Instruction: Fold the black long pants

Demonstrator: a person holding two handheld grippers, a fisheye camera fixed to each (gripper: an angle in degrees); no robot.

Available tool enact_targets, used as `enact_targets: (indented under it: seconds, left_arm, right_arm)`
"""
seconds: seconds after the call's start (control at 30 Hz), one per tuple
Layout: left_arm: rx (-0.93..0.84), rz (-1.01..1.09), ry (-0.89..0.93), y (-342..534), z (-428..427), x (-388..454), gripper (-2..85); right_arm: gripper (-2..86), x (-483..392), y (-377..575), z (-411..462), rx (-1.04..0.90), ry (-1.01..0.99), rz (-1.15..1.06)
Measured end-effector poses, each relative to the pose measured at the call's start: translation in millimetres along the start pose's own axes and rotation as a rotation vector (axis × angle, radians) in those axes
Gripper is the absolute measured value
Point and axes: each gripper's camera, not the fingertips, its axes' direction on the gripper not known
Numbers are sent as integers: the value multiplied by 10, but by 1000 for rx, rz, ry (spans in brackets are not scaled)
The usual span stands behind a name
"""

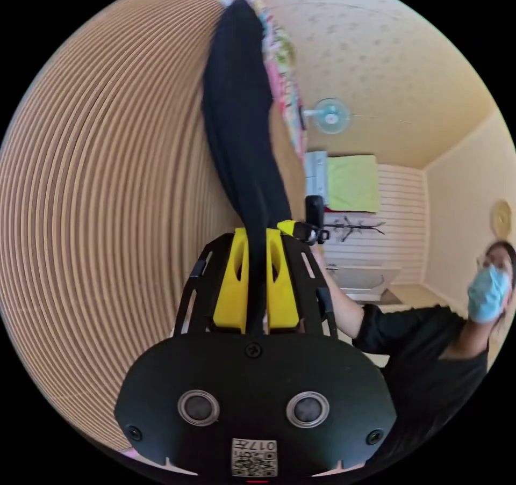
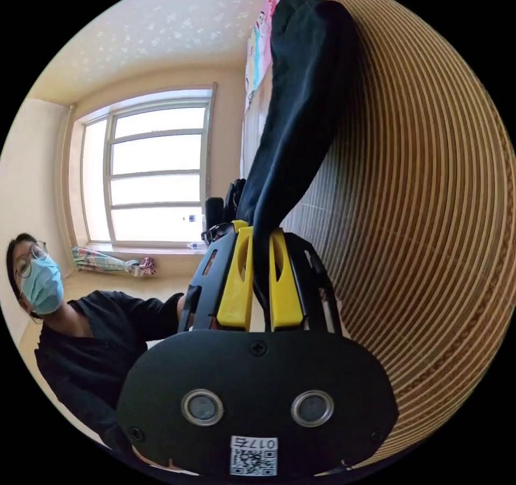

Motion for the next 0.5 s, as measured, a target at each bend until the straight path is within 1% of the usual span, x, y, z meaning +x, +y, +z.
enact_targets:
  seconds: [0.03, 0.07, 0.1, 0.2, 0.3, 0.33, 0.37, 0.43, 0.5]
  left_arm:
    - [32, 73, 67, 152, -111, 291, 51]
    - [41, 114, 87, 231, -158, 460, 51]
    - [45, 199, 102, 387, -230, 826, 51]
    - [60, 389, 93, 776, -436, 1811, 50]
    - [89, 570, 94, 1071, -671, 2743, 50]
    - [105, 638, 90, 1146, -768, 3092, 50]
    - [114, 672, 90, 1174, -816, 3257, 50]
    - [162, 802, 112, 1226, -1007, 3841, 50]
    - [205, 871, 135, 1194, -1130, 4193, 50]
  right_arm:
    - [24, -317, 168, -139, 28, -69, -48]
    - [19, -678, 335, -244, 34, -119, -97]
    - [15, -1087, 503, -313, 25, -135, -152]
    - [9, -1975, 832, -447, 20, -133, -264]
    - [4, -3296, 1193, -627, -3, -118, -461]
    - [3, -3508, 1234, -653, -4, -109, -498]
    - [2, -3916, 1301, -702, -3, -93, -572]
    - [2, -4476, 1355, -776, 0, -98, -684]
    - [1, -5095, 1346, -851, 29, -95, -796]
